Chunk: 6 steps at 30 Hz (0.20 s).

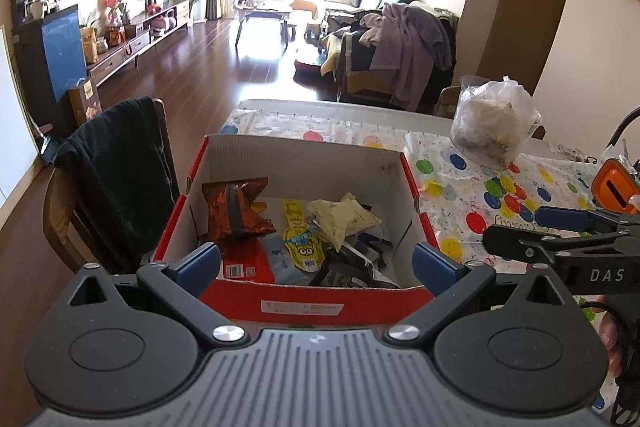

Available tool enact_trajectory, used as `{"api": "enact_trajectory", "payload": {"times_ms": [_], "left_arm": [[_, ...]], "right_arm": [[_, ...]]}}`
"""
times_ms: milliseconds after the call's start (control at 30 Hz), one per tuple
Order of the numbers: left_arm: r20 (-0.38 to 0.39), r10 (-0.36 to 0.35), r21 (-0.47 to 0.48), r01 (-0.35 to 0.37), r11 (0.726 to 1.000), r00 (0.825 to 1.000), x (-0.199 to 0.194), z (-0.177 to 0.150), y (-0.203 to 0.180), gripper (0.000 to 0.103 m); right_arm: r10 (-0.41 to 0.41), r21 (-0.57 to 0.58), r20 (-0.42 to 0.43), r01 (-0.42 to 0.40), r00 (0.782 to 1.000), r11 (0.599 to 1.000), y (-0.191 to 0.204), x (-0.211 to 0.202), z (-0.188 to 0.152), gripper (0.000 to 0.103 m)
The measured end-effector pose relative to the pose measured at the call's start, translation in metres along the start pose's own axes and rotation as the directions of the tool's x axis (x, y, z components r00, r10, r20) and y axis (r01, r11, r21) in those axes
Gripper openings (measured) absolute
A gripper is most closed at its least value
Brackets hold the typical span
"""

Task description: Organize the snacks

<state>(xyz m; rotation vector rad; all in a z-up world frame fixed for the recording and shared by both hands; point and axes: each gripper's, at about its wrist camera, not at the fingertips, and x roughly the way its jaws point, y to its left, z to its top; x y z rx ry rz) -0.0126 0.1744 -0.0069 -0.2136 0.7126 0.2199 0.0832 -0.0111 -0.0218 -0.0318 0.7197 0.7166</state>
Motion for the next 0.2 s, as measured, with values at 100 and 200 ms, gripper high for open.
{"api": "enact_trajectory", "payload": {"times_ms": [100,200], "left_arm": [[-0.014,-0.004,-0.005,0.004,1.0,1.0,0.004,-0.001,-0.003,0.103],[-0.029,-0.01,-0.008,0.01,1.0,1.0,0.009,-0.001,-0.01,0.103]], "right_arm": [[-0.016,0.019,-0.005,0.016,1.0,1.0,-0.011,-0.002,-0.003,0.103],[-0.033,0.036,-0.019,0.034,0.999,0.999,-0.027,-0.003,-0.008,0.103]]}}
